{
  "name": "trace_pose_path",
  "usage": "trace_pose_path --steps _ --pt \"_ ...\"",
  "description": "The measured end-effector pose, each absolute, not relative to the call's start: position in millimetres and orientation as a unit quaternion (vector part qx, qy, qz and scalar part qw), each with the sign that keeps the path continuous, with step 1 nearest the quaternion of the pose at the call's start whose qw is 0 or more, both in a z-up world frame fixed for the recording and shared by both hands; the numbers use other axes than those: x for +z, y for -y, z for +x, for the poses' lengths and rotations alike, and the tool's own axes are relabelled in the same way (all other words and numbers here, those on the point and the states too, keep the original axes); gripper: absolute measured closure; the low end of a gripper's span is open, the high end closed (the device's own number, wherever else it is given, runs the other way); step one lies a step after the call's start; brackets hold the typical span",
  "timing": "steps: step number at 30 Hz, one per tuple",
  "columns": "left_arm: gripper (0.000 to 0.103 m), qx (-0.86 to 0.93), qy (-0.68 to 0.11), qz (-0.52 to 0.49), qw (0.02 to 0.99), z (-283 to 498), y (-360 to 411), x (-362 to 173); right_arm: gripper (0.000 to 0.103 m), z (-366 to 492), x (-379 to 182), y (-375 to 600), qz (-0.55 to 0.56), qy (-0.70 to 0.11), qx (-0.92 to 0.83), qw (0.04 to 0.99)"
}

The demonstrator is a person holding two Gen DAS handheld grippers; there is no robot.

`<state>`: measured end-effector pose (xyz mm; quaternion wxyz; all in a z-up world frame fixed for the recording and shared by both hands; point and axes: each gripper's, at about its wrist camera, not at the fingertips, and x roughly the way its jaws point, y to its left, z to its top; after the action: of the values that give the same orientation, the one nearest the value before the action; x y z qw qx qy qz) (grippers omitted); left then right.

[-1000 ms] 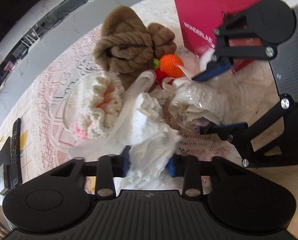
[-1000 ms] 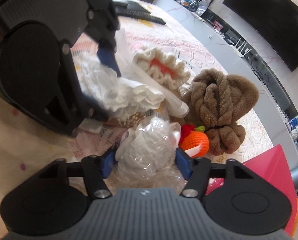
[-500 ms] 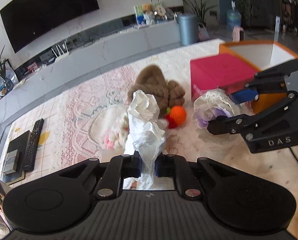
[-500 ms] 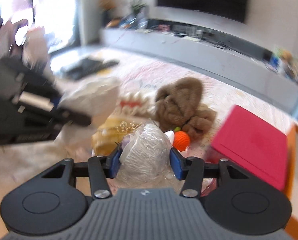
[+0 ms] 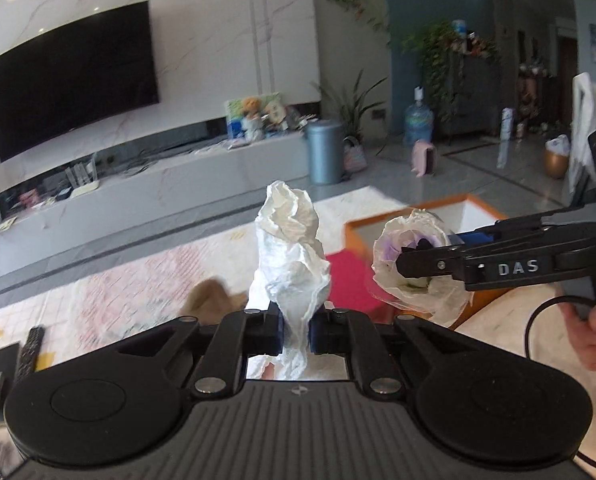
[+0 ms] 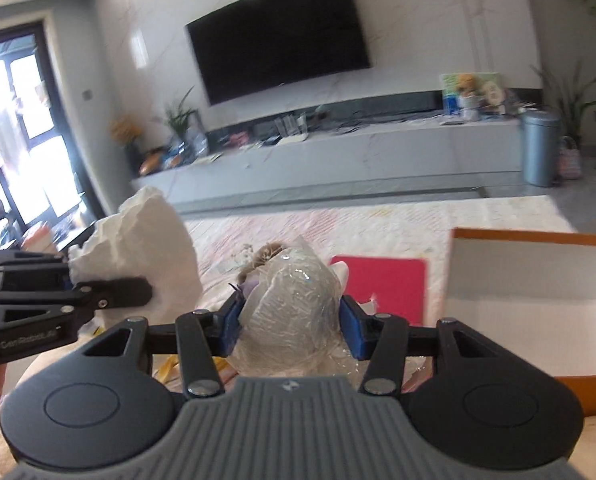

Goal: Organize soft objects
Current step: 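Carry the tissue with the left tool while the right tool carries the bag to the orange box, then lower both items into the orange box and open both tools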

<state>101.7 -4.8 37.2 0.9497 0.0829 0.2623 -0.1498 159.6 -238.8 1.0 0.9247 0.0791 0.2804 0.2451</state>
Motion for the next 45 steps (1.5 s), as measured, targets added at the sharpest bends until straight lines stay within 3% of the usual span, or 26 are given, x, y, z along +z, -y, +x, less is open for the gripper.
trace_pose_path --steps 9,17,24,33,40,45 --pt "0.091 -0.274 -0.297 -0.016 0.914 195 68 53 0.052 189 11 337 0.214 -0.272 0.124 0.93" --pt "0.091 -0.296 -0.424 -0.077 0.853 289 108 -7 0.052 246 -33 377 0.324 -0.336 0.073 0.881" --pt "0.091 -0.257 -0.527 -0.04 0.809 334 137 -64 0.052 276 -84 392 0.351 -0.423 0.039 0.835" --pt "0.089 -0.207 -0.576 0.022 0.79 348 160 -91 0.05 303 -113 389 0.339 -0.479 0.028 0.809" --pt "0.081 -0.199 -0.572 0.091 0.791 341 176 -94 0.046 321 -130 381 0.319 -0.526 0.03 0.788" --pt "0.061 -0.192 -0.559 0.101 0.8 336 173 -91 0.038 321 -130 381 0.32 -0.537 0.029 0.78"
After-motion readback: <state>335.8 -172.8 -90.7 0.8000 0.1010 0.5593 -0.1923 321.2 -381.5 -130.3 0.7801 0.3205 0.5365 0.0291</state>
